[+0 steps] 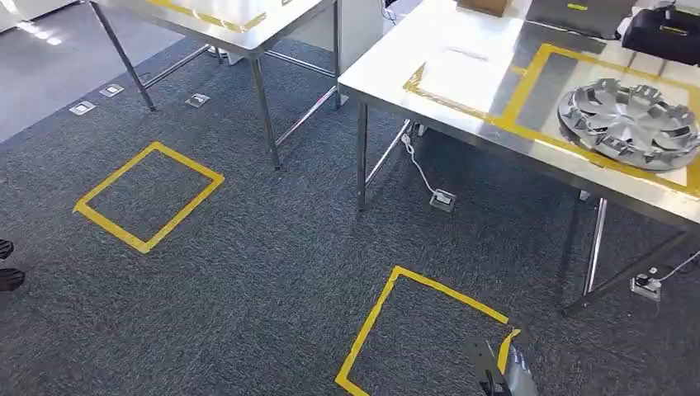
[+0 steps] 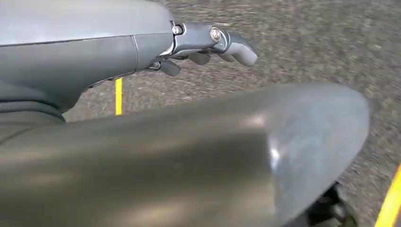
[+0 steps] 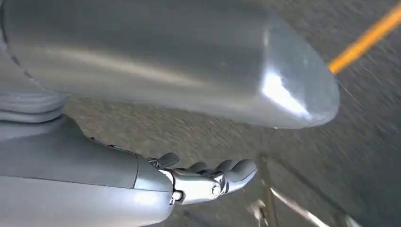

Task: Take the parts from the cabinet and place them on the table.

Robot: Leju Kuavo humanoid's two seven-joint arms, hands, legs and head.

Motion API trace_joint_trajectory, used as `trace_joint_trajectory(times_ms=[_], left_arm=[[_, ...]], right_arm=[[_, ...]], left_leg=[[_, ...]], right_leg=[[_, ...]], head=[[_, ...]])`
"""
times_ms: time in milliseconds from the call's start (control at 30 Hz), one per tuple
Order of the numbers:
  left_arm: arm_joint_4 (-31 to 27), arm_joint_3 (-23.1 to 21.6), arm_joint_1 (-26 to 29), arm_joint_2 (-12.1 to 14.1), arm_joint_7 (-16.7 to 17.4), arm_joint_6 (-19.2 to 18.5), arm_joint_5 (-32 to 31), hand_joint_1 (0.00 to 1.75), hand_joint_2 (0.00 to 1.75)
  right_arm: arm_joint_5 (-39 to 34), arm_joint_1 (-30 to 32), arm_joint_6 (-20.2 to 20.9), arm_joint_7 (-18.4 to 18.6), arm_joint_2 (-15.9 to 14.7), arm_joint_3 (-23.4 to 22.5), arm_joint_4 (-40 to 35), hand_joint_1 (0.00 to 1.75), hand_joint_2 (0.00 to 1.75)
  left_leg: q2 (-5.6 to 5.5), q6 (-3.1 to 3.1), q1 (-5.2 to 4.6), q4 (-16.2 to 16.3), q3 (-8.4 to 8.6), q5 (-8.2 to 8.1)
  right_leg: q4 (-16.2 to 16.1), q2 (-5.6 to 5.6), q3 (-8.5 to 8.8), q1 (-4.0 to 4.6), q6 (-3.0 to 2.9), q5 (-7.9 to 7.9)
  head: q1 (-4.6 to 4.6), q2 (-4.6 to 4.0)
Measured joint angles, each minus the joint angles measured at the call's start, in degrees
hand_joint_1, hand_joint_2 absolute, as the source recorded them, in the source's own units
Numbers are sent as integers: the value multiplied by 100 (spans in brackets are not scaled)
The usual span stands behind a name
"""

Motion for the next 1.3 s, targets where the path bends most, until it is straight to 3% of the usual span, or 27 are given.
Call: trace_joint_trajectory(times_ms=[67, 100, 133, 200, 267, 300, 333, 367, 433, 467, 500, 567, 600, 633, 767, 800, 833, 867, 933, 967, 1000, 1067, 1100, 1133, 1167, 1267, 1300], left_arm=[[2, 0, 0, 2, 2, 0, -31, 0, 0], [2, 0, -9, 0, 2, 2, -35, 0, 0], [2, 0, -25, 2, 2, 2, -37, 0, 0], [0, 0, -29, 7, 0, 2, -55, 0, 0], [2, 0, -2, 11, 0, 22, -94, 0, 0], [4, 0, 1, 13, 9, 35, -111, 0, 0], [7, 0, -11, 9, 26, 39, -148, 0, 0], [7, -2, -36, 9, 33, 42, -155, 0, 0], [7, -33, -57, 9, 131, 109, -293, 0, 0], [9, -61, -51, 9, 188, 120, -330, 0, 0], [9, -68, -45, 11, 262, 133, -334, 0, 0], [9, -77, -46, 50, 424, 161, -347, 0, 0], [7, -90, -53, 72, 492, 188, -363, 0, 0], [7, -92, -70, 79, 549, 219, -372, 0, 0], [4, -92, -31, 212, 811, 356, -420, 0, 0], [0, -92, -20, 251, 868, 385, -431, 0, 0], [-2, -92, -16, 284, 901, 411, -430, 0, 0], [-2, -92, -35, 315, 920, 418, -430, 0, 0], [-2, -92, -54, 345, 935, 417, -430, 0, 0], [-2, -92, -46, 361, 962, 435, -430, 0, 0], [-2, -92, -30, 383, 988, 468, -422, 0, 0], [-2, -92, -18, 433, 1073, 533, -409, 0, 0], [-2, -92, -20, 461, 1113, 549, -406, 0, 0], [-2, -92, -25, 487, 1170, 577, -406, 0, 0], [-4, -92, -48, 529, 1220, 590, -406, 0, 0], [-4, -83, 4, 632, 1270, 590, -371, 0, 0], [-4, -81, 15, 682, 1268, 592, -341, 0, 0]], right_arm=[[20, 32, 26, 65, -13, -4, 91, 0, 0], [31, 40, 31, 72, -20, -7, 131, 0, 0], [61, 44, 44, 96, -28, -7, 175, 0, 0], [122, 62, 57, 157, -28, -4, 227, 0, 0], [177, 59, 79, 166, -26, -7, 247, 0, 0], [208, 54, 107, 177, -24, -7, 251, 0, 0], [236, 65, 118, 192, -26, -7, 255, 0, 0], [251, 89, 133, 212, -28, -7, 264, 0, 0], [284, 135, 149, 245, -31, -7, 282, 0, 0], [293, 139, 155, 249, -31, -4, 288, 0, 0], [297, 137, 159, 262, -31, -4, 295, 0, 0], [306, 138, 179, 264, -31, -4, 304, 0, 0], [317, 138, 210, 277, -31, -7, 306, 0, 0], [323, 140, 234, 286, -39, -7, 306, 0, 0], [343, 122, 253, 341, -52, -7, 312, 0, 0], [341, 122, 253, 341, -52, -4, 312, 0, 0], [341, 129, 251, 332, -52, -4, 312, 0, 0], [341, 150, 253, 330, -52, -4, 319, 0, 0], [330, 200, 253, 345, -66, -4, 336, 0, 0], [328, 220, 253, 345, -68, -4, 343, 0, 0], [326, 231, 258, 345, -66, -4, 347, 0, 0], [323, 236, 267, 332, -68, -4, 356, 0, 0], [326, 236, 267, 323, -68, -4, 356, 0, 0], [332, 238, 275, 323, -74, -4, 360, 0, 0], [345, 242, 315, 332, -79, -4, 369, 0, 0], [391, 225, 369, 371, -79, -4, 371, 0, 0], [396, 223, 396, 376, -74, -7, 371, 0, 0]], left_leg=[[-163, -29, 8, 26, -1, 4], [-223, -52, 11, 45, -11, 8], [-285, -102, -28, 82, -45, 4], [-403, -195, -8, 41, -79, 42], [-523, -291, 18, -9, -122, 95], [-291, -281, 17, 80, -138, 52], [31, -299, -12, 277, -237, -130], [197, -324, -2, 680, -419, -400], [282, -368, 21, 1602, -806, -833], [292, -385, 32, 1802, -867, -869], [305, -392, 43, 1714, -789, -784], [414, -388, 52, 891, -289, -396], [629, -370, 47, 318, 52, -207], [845, -300, -1, 103, 148, -283], [569, -118, -27, 85, 102, -232], [496, -59, 24, 39, 148, -193], [442, -37, 22, 27, 145, -180], [379, -1, 22, 27, 130, -165], [212, 24, 10, 27, 107, -154], [119, 25, 2, 28, 102, -151], [31, 20, 2, 31, 106, -148], [-139, 5, 3, 43, 111, -140], [-218, -10, 10, 57, 110, -137], [-281, -35, 19, 67, 92, -132], [-357, -91, -13, 105, 58, -142], [-568, -244, 47, 9, 0, -56], [-541, -269, 45, 32, -10, -60]], right_leg=[[-886, 89, 410, -24, -10, 539], [-1339, 344, 636, -52, -18, 697], [-1522, 536, 695, -52, -29, 588], [-1519, 392, 681, -22, -65, 612], [-1558, 268, 690, -46, -168, 669], [-1584, 189, 695, -53, -206, 703], [-1589, 133, 692, -44, -248, 703], [-1589, 33, 688, -26, -268, 702], [-1586, -173, 682, -4, -278, 694], [-1585, -263, 680, -2, -277, 693], [-1584, -336, 681, -2, -275, 692], [-1576, -488, 701, -7, -244, 673], [-1567, -564, 723, -7, -212, 652], [-1555, -616, 726, 39, -167, 623], [-1592, -819, 813, 28, -25, 619], [-1557, -689, 813, -14, 31, 566], [-1409, -341, 759, -21, 41, 442], [-1046, -135, 588, -28, 41, 214], [-148, -18, 144, -13, 45, -180], [166, -4, -37, -6, 43, -237], [156, 2, -59, -3, 33, -131], [-556, 47, 249, -6, -1, 359], [-1063, 197, 488, -17, -21, 606], [-1449, 576, 653, -43, -49, 659], [-1561, 617, 678, -43, -46, 613], [-1550, 415, 690, 20, -138, 637], [-1622, 329, 708, -36, -199, 685]], head=[[2, 0], [11, 0], [15, 0], [2, 0], [0, 0], [0, 0], [-61, 0], [-94, 0], [-92, 0], [-96, 0], [-96, 0], [-98, 0], [-101, 0], [-112, 0], [-74, 0], [-72, 0], [-52, 0], [-37, 0], [-17, 0], [-13, 0], [-13, 0], [-9, 0], [-4, 0], [0, 0], [-11, 0], [-9, 0], [-13, 0]])
